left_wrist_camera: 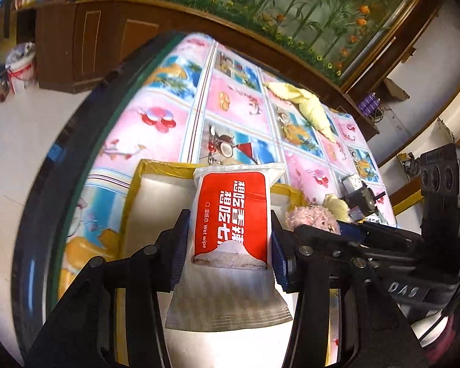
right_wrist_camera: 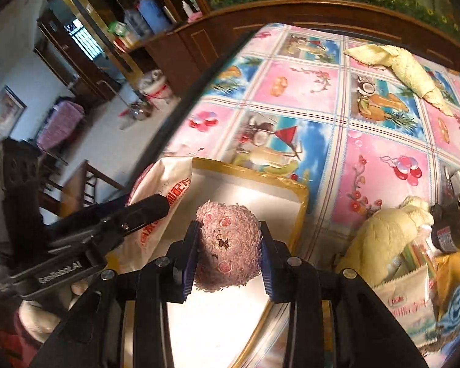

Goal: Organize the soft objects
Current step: 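Carry the packet and pink ball into the white box and open both tools, then grasp the yellow towel with the left tool and lift it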

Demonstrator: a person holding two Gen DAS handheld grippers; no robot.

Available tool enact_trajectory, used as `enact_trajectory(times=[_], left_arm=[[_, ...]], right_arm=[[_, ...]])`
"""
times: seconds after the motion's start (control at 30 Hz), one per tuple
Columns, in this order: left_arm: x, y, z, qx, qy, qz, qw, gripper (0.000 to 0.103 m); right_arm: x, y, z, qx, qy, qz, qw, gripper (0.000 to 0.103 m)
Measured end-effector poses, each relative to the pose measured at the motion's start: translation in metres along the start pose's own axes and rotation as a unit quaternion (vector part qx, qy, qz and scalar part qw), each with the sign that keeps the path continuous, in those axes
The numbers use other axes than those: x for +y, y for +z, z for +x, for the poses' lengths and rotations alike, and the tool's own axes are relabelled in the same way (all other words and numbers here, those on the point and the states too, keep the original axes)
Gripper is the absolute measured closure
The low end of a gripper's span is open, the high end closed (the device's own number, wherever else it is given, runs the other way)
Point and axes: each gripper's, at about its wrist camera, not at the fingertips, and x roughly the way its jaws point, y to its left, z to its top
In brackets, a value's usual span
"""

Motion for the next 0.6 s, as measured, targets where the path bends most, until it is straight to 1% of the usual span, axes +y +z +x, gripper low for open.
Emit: enact_trajectory(times=[0.1,0.13,0.17,0.23,0.3,0.33,0.4,0.47,0.53,0.6], left_arm=[[0.009,0.004,0.018,0.023,-0.036,-0.029,0.9986,0.055],[0.012,0.006,0.02,0.026,-0.044,-0.035,0.9981,0.055],[0.014,0.008,0.022,0.027,-0.051,-0.041,0.9975,0.051],[0.016,0.008,0.023,0.028,-0.065,-0.054,0.996,0.048],[0.016,0.008,0.021,0.027,-0.064,-0.063,0.9956,0.048],[0.015,0.007,0.015,0.022,-0.058,-0.063,0.9961,0.048],[0.011,0.003,-0.001,0.005,-0.037,-0.057,0.9976,0.048],[0.002,-0.003,-0.023,-0.019,-0.024,-0.048,0.9984,0.048],[-0.008,-0.01,-0.041,-0.039,-0.024,-0.045,0.9979,0.048],[-0.023,-0.019,-0.055,-0.05,-0.03,-0.035,0.9977,0.048]], right_arm=[[-0.006,-0.003,0.008,-0.01,-0.043,-0.015,0.999,0.064],[-0.007,-0.002,0.006,-0.01,-0.045,-0.017,0.999,0.063],[-0.008,0.0,0.0,-0.011,-0.043,-0.017,0.999,0.061],[-0.007,0.002,-0.005,-0.013,-0.036,-0.019,0.999,0.056],[-0.007,0.002,-0.011,-0.019,-0.031,-0.016,0.999,0.055],[-0.008,0.002,-0.016,-0.024,-0.028,-0.014,0.999,0.055],[-0.011,-0.001,-0.031,-0.041,-0.019,-0.009,0.999,0.055],[-0.015,-0.005,-0.049,-0.06,-0.009,-0.007,0.998,0.055],[-0.022,-0.013,-0.073,-0.085,-0.011,-0.011,0.996,0.055],[-0.032,-0.024,-0.1,-0.113,-0.019,-0.011,0.993,0.055]])
